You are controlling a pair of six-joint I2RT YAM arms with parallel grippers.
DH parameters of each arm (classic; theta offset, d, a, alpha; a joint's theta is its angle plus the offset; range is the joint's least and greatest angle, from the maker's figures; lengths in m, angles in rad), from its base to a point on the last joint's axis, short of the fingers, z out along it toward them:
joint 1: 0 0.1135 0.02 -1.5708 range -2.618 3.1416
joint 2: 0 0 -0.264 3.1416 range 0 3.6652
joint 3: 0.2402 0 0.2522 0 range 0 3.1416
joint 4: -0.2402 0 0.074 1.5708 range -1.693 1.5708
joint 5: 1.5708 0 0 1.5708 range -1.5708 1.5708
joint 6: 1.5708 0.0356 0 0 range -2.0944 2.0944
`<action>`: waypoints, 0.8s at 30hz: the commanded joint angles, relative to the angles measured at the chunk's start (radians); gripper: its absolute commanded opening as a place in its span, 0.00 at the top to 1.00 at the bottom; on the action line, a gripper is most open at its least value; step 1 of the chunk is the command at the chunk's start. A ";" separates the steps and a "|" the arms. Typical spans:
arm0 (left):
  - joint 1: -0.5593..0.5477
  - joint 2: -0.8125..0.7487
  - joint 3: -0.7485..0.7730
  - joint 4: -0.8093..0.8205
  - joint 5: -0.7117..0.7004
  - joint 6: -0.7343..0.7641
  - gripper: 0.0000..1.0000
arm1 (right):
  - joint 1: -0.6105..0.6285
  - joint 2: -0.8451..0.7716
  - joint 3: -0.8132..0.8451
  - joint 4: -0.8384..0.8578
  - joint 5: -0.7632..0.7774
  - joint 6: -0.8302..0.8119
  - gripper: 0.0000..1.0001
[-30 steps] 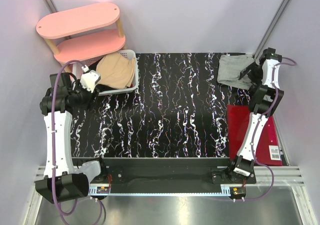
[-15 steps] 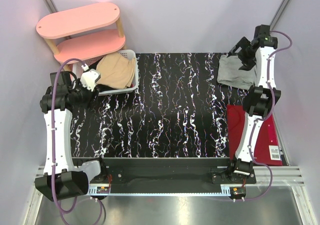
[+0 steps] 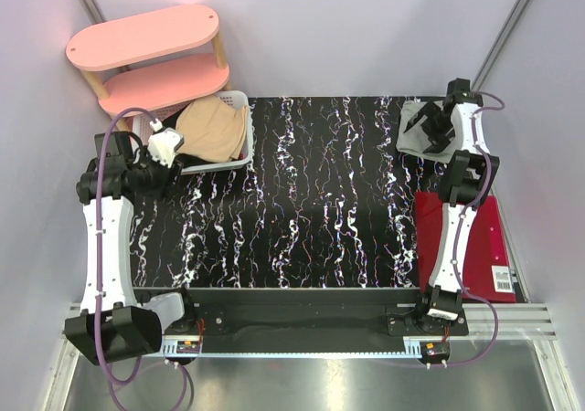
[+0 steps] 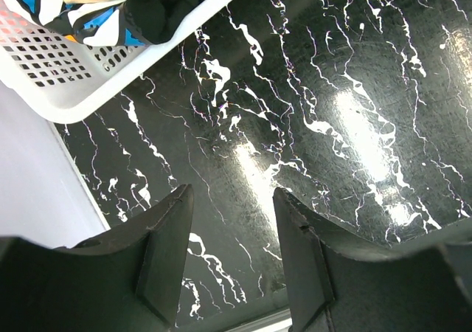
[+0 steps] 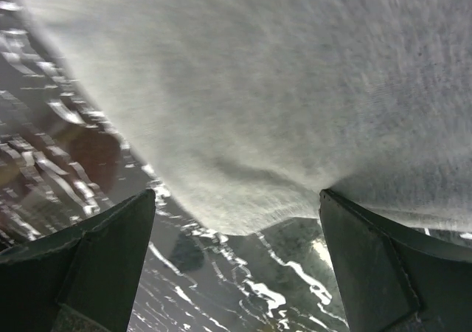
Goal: Fold and stack the t-shirts
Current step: Put the neatly folded tshirt into the corner of the board with the right arm
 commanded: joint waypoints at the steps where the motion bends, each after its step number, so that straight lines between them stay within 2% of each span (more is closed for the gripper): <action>1: 0.006 0.009 0.042 0.037 0.038 -0.019 0.48 | 0.001 -0.081 -0.103 0.019 -0.009 0.020 0.00; 4: 0.007 0.008 0.052 0.035 0.047 -0.026 0.47 | 0.018 -0.117 -0.133 0.019 -0.006 0.010 0.00; 8: 0.007 0.009 0.062 0.032 0.053 -0.048 0.46 | 0.044 -0.197 -0.058 0.000 -0.002 -0.006 0.00; 13: 0.007 -0.008 0.059 0.032 0.052 -0.073 0.44 | 0.142 -0.383 -0.047 0.000 0.031 -0.052 0.00; 15: 0.006 -0.014 0.049 0.032 0.058 -0.083 0.42 | 0.194 -0.480 -0.099 0.000 0.074 -0.110 0.00; 19: 0.007 -0.014 0.041 0.034 0.078 -0.108 0.40 | 0.396 -0.645 -0.252 0.077 0.120 -0.158 0.00; 24: 0.006 -0.014 0.035 0.038 0.087 -0.126 0.37 | 0.532 -0.827 -0.506 0.190 0.087 -0.149 0.00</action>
